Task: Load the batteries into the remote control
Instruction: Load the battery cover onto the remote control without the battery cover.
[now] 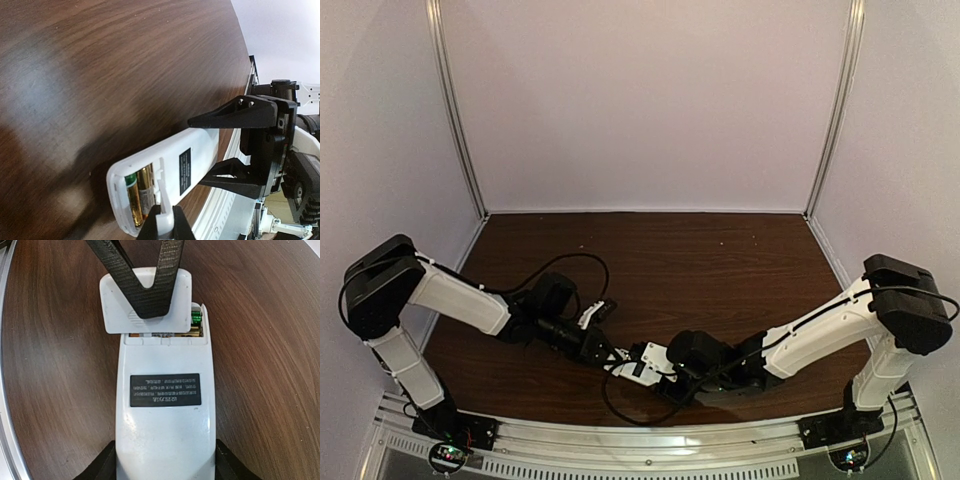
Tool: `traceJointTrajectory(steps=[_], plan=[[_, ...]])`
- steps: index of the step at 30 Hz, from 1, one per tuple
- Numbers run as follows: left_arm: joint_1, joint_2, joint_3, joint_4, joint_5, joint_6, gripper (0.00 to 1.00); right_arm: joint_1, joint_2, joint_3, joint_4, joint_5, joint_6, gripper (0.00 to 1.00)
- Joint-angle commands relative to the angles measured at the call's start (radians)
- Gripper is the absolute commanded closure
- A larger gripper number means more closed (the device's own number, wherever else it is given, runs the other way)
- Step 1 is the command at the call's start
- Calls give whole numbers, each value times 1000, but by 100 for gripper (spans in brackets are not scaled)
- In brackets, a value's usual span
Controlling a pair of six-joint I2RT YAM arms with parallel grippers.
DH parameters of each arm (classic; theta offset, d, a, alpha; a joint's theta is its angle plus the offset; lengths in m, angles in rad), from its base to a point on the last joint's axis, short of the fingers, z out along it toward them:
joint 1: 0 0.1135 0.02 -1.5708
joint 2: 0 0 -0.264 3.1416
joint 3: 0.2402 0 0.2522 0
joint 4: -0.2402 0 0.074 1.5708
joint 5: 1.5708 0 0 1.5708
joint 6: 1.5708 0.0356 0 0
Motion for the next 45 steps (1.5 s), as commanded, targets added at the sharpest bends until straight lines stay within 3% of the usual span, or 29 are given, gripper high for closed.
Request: traceJointTrajectory(steps=[1, 16, 32, 45], plan=[[-10, 29, 38, -16, -4, -14, 100, -1, 13, 27, 22, 28, -8, 100], [-21, 34, 66, -21, -35, -21, 100, 8, 17, 28, 20, 27, -8, 100], [-32, 72, 115, -188, -147, 28, 100, 9, -4, 13, 43, 41, -8, 100], [-53, 105, 104, -123, -104, 18, 100, 8, -17, -7, 95, 19, -8, 100]])
